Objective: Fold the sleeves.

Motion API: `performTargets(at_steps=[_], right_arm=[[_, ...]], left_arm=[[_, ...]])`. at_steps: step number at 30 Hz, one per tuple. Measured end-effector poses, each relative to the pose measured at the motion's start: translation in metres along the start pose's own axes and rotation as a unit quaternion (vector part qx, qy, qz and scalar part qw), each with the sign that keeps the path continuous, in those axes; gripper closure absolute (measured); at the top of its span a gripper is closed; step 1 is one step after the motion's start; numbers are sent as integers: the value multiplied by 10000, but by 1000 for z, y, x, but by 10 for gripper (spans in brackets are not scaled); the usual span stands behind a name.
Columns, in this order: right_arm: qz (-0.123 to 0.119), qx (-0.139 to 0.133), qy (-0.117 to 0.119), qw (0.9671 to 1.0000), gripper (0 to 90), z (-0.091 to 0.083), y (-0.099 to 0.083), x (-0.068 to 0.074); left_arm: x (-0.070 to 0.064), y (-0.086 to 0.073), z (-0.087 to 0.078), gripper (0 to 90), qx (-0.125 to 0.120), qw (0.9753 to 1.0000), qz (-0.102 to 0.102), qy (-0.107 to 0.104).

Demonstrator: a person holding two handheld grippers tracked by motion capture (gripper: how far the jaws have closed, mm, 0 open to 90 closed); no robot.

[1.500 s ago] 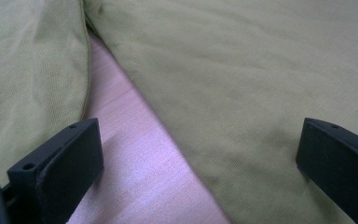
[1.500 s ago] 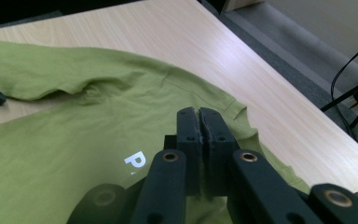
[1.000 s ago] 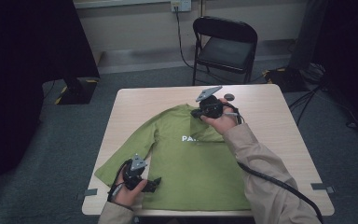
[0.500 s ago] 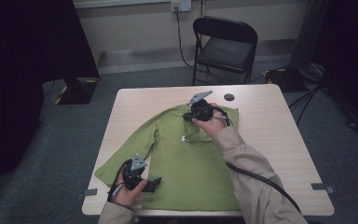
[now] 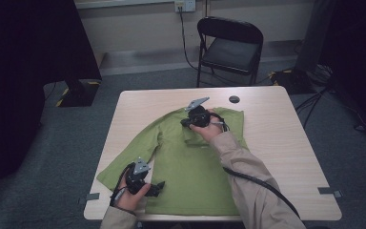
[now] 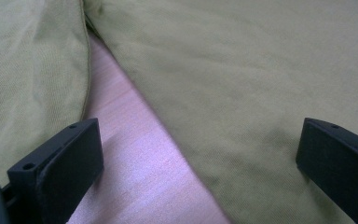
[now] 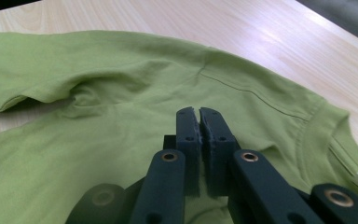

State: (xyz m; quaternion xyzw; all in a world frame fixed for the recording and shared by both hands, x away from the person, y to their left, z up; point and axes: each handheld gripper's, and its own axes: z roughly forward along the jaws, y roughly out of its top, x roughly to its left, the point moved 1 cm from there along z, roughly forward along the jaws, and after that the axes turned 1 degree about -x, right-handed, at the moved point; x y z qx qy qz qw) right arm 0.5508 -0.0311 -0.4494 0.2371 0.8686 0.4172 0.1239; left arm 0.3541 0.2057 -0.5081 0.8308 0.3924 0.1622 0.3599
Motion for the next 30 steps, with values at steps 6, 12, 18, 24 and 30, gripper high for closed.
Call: performTargets(at_steps=[6, 12, 18, 24, 30], right_arm=[[-283, 361, -60, 9989, 871, 10, 8, 9], [-523, 804, -196, 9952, 870, 20, 17, 14], [-618, 882, -160, 9941, 849, 27, 23, 17], [-656, 663, -19, 9956, 798, 32, 27, 20], [-462, 449, -77, 9979, 547, 31, 29, 21]], left_arm=[[0, 0, 0, 0, 0, 10000, 0, 0], [0, 0, 0, 0, 6, 10000, 6, 2], [0, 0, 0, 0, 6, 10000, 5, 1], [0, 0, 0, 0, -1, 10000, -5, 1], [0, 0, 0, 0, 6, 10000, 4, 1]])
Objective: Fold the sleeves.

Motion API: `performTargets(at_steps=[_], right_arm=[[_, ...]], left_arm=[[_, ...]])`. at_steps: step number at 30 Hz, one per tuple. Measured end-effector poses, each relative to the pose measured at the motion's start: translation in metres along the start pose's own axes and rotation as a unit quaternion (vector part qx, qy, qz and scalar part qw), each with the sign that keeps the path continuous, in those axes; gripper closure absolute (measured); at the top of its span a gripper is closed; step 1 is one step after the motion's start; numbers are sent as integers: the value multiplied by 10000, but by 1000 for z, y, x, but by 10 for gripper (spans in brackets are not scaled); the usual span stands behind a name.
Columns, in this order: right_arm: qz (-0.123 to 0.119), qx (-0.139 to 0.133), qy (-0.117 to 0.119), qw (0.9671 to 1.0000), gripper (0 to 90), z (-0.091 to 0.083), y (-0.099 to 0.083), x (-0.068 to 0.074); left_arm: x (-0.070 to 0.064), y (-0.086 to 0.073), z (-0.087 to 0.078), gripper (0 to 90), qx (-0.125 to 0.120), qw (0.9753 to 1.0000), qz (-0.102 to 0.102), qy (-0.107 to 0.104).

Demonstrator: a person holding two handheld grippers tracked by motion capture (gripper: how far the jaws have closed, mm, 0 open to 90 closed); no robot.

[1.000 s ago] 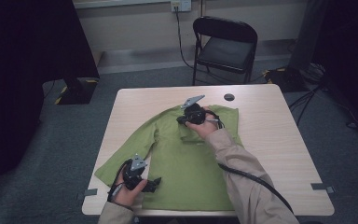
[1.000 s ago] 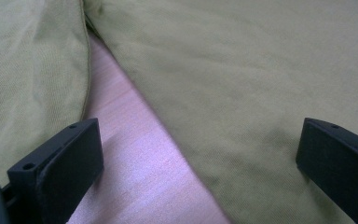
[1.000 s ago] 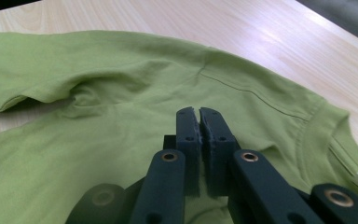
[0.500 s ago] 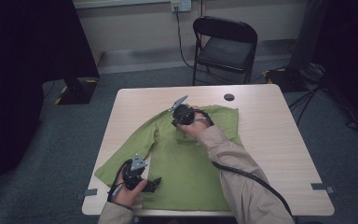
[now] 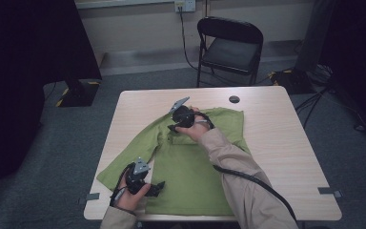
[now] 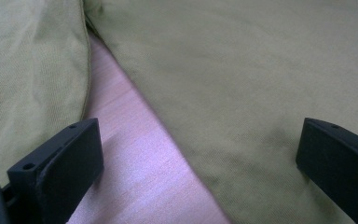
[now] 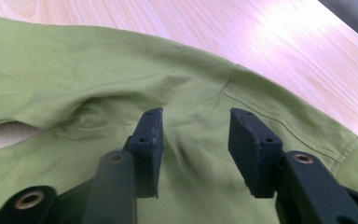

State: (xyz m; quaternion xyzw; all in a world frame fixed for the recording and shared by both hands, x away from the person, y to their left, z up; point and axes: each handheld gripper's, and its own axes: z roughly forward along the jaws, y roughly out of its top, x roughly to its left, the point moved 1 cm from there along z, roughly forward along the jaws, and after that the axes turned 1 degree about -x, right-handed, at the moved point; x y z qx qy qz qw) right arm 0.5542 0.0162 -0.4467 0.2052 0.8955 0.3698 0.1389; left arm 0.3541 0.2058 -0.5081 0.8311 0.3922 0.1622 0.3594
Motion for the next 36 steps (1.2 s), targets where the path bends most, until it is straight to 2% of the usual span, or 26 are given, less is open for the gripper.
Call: performTargets(at_steps=[3, 7, 15, 24, 27, 36], right_arm=[[89, 16, -25, 10000, 342, -1, -1, -1], [232, -19, -65, 9997, 186, -3, -5, -3], [421, -55, -165, 9990, 39, -13, -16, -8], [460, 6, -85, 9989, 20, -32, -29, -12], [436, 106, -61, 9990, 24, -37, -33, -11], [392, 177, -60, 9991, 27, -48, -43, -7]], left_arm=[[0, 0, 0, 0, 1, 10000, 1, 0], [0, 0, 0, 0, 1, 10000, 2, -1], [0, 0, 0, 0, -5, 10000, -3, -1], [0, 0, 0, 0, 0, 10000, 4, 1], [0, 0, 0, 0, -5, 10000, -5, -2], [0, 0, 0, 0, 3, 10000, -5, -2]])
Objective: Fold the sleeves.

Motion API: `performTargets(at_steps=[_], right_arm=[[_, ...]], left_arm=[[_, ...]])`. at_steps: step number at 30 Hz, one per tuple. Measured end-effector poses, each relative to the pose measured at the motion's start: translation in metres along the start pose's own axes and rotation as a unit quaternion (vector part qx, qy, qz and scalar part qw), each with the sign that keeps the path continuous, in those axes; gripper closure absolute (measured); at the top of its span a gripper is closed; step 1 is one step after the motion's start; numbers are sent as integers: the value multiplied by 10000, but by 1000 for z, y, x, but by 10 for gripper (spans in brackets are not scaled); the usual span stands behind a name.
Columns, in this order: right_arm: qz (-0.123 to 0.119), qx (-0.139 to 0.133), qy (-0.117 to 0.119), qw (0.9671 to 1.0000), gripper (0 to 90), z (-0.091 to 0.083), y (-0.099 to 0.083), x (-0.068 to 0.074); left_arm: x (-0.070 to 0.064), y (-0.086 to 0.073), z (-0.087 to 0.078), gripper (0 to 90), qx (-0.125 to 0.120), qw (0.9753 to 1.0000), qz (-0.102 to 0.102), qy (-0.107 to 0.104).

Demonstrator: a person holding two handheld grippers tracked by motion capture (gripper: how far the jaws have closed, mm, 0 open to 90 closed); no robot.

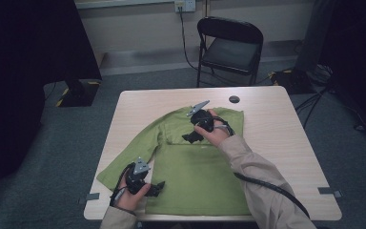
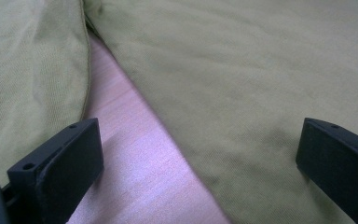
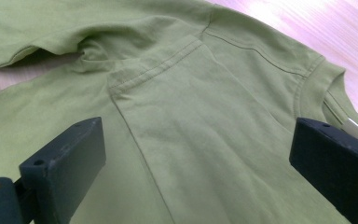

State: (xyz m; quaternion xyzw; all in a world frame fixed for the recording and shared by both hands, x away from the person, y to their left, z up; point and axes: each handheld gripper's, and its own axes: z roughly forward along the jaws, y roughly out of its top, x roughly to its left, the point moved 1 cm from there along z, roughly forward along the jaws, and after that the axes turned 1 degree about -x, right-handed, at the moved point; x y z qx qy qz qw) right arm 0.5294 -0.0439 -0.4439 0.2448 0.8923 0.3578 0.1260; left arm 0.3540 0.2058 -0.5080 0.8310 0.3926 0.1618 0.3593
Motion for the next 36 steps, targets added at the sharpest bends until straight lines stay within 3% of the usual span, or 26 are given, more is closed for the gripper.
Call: performTargets(at_steps=[18, 36], right_arm=[[-21, 1, -102, 9999, 25, -22, -14, -1], [30, 85, -153, 9998, 27, -47, -40, -8]], left_arm=[[0, 0, 0, 0, -6, 10000, -7, -2], [0, 0, 0, 0, -1, 10000, -2, -1]])
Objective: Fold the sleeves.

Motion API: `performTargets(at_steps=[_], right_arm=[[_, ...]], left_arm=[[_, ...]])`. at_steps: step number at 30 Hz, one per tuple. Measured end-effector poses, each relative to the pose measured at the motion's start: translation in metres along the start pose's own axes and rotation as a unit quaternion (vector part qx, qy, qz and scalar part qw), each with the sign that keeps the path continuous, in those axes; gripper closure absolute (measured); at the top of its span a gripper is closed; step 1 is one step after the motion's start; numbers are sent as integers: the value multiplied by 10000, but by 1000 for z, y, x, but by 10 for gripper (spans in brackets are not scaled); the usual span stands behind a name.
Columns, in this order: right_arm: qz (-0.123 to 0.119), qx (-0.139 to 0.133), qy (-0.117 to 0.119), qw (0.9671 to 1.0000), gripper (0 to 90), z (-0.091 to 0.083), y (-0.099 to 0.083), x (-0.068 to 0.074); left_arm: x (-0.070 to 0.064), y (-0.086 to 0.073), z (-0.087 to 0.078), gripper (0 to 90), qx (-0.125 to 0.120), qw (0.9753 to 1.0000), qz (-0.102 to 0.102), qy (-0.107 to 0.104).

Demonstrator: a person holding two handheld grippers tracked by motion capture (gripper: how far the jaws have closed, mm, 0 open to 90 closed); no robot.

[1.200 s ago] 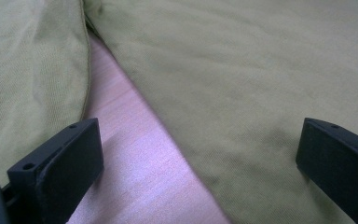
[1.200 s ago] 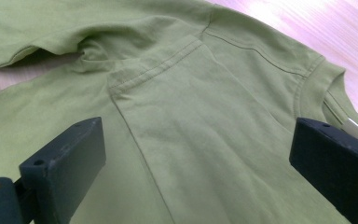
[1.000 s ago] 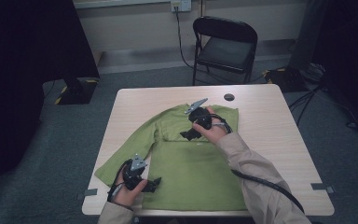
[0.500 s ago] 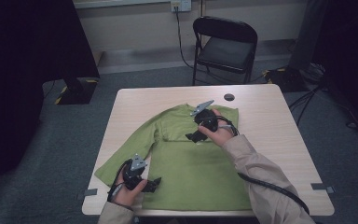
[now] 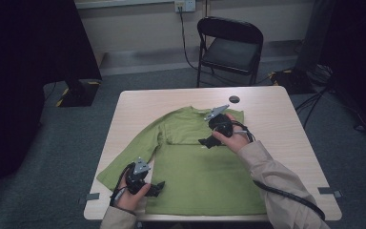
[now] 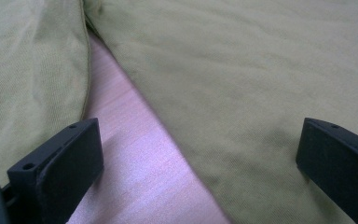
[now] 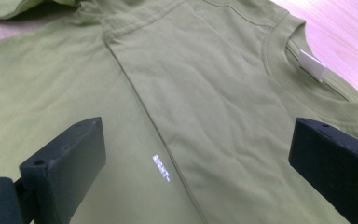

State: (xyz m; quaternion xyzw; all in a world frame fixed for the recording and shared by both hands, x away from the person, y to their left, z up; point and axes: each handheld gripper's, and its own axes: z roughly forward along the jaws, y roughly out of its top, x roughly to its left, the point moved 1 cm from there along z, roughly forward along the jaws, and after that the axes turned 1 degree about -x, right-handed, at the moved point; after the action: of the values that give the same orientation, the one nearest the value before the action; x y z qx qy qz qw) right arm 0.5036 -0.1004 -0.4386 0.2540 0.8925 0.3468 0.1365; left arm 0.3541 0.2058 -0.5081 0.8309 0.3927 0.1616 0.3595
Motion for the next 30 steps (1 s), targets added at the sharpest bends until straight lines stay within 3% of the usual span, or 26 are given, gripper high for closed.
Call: performTargets(at_steps=[30], right_arm=[[226, 25, -78, 9997, 27, -35, -62, -9]], left_arm=[[0, 0, 0, 0, -1, 10000, 0, 0]])
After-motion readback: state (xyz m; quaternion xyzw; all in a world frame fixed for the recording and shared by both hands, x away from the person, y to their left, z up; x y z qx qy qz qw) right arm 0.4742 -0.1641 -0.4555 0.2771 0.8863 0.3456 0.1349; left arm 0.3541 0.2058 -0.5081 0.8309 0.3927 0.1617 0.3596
